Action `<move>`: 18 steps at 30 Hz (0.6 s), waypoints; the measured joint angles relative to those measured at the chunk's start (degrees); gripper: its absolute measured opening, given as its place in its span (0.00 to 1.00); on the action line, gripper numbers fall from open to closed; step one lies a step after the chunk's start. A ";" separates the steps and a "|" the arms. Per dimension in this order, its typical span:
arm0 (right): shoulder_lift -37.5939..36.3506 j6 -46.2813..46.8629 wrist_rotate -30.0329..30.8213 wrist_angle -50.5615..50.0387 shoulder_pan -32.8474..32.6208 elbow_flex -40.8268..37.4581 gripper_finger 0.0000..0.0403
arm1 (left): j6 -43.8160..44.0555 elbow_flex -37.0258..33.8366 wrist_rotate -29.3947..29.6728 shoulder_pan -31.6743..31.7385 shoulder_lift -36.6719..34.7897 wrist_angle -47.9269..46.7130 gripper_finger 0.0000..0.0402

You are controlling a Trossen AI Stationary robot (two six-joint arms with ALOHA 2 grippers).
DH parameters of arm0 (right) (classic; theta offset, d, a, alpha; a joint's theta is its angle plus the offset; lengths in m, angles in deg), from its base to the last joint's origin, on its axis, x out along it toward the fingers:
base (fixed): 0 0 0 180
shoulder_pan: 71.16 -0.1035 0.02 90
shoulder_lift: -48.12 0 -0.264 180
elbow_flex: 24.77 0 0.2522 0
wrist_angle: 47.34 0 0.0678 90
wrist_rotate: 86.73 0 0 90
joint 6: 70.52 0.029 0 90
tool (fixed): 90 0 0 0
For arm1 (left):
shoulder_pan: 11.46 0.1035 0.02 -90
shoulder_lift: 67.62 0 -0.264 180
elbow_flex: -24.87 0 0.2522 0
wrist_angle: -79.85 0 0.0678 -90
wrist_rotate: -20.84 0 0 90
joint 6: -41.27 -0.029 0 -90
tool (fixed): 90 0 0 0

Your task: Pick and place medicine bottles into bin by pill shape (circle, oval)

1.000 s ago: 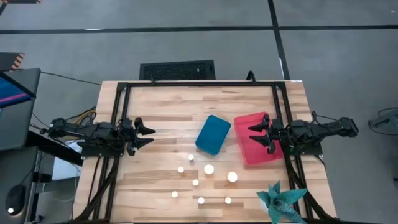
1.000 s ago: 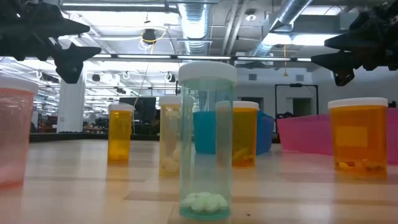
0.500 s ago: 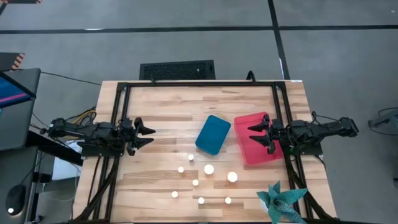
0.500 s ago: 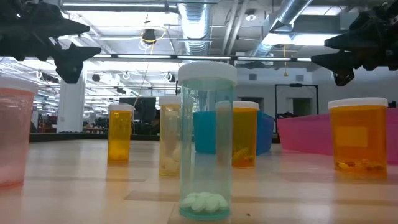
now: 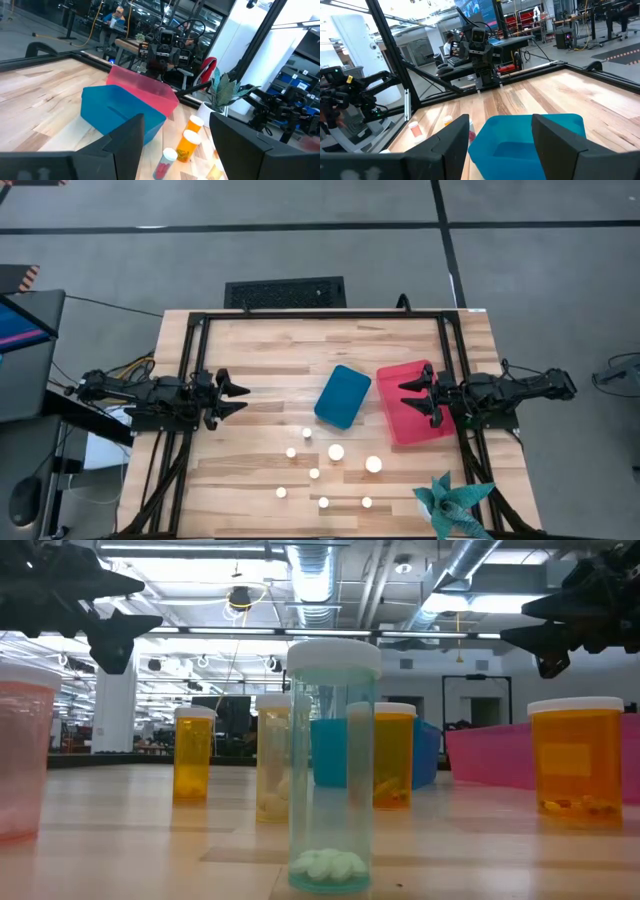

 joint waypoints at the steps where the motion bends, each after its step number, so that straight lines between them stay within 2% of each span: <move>1: 0.00 0.00 0.00 -0.02 0.00 0.00 0.56 | 0.02 0.02 0.00 0.02 -0.01 0.00 0.54; 4: 0.01 0.00 0.00 -0.02 0.01 0.00 0.56 | 1.14 0.01 2.06 0.00 0.01 0.81 0.54; 10: 0.02 0.02 0.00 0.02 0.14 -0.01 0.56 | 8.13 0.00 13.74 0.01 0.01 7.87 0.54; 15: 0.02 0.42 0.05 1.65 0.11 -0.02 0.56 | 14.32 0.02 23.08 0.01 0.01 7.56 0.54; 18: -0.01 5.04 0.09 5.54 0.13 -0.02 0.56 | 16.62 0.02 25.86 0.02 0.07 7.63 0.54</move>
